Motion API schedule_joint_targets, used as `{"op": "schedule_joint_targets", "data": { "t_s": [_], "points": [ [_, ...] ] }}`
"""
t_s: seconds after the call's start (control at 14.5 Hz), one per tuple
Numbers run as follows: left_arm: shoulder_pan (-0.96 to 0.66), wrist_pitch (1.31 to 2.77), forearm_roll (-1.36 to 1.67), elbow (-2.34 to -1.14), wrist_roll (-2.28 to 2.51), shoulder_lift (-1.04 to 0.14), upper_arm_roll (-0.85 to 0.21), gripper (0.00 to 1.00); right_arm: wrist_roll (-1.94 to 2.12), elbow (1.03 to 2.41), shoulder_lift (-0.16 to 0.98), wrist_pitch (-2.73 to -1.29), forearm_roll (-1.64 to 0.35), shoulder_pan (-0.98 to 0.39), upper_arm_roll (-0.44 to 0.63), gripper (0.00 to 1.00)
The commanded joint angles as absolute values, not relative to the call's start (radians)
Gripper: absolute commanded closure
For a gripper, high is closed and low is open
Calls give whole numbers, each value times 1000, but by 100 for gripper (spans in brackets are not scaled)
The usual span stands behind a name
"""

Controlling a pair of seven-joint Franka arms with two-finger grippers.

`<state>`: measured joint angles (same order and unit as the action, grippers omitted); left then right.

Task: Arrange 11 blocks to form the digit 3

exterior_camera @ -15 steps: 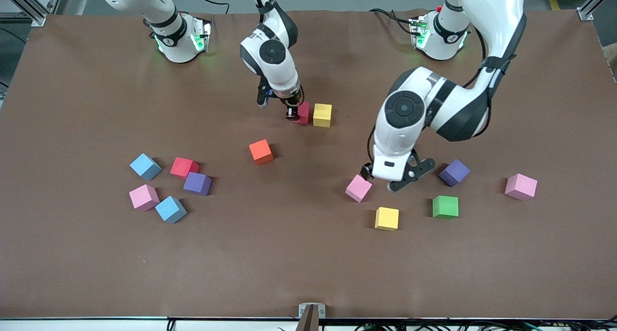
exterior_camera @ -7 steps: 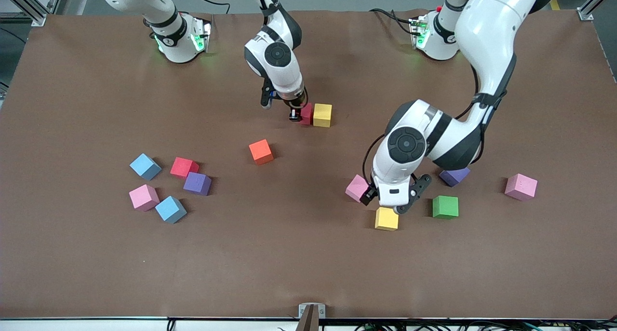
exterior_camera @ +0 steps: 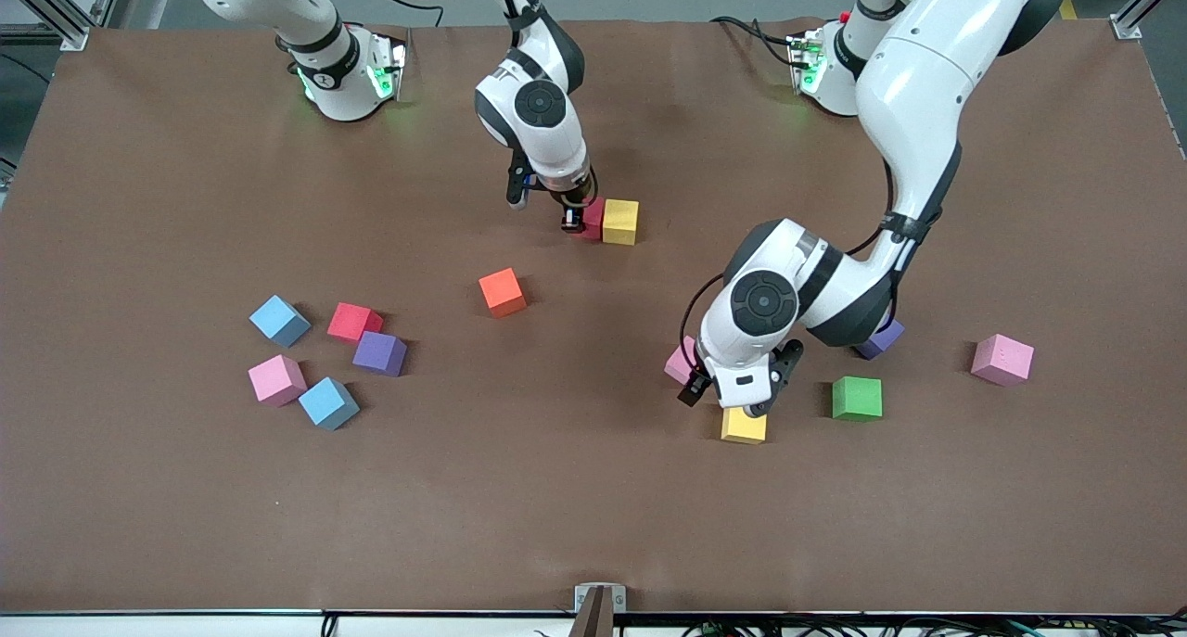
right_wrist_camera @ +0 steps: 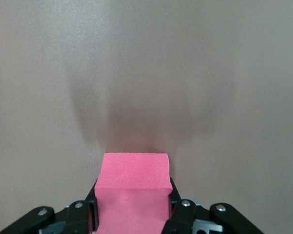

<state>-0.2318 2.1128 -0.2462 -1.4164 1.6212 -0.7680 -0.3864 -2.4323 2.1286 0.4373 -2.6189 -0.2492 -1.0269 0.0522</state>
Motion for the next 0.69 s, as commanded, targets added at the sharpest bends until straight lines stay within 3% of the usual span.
{"op": "schedule_joint_targets", "data": {
  "t_s": [0.0, 0.55, 0.62],
  "points": [
    [-248, 2112, -233, -1424, 1646, -775, -385, 0, -2465, 2109, 472, -2628, -238, -1051, 60, 57],
    [-252, 2180, -249, -1439, 1634, -836, -383, 0, -2465, 2092, 488, -2622, -239, -1058, 61, 51],
    [-250, 2181, -249, -1439, 1634, -841, -382, 0, -2465, 2092, 488, -2622, -239, -1058, 61, 42]
  ]
}}
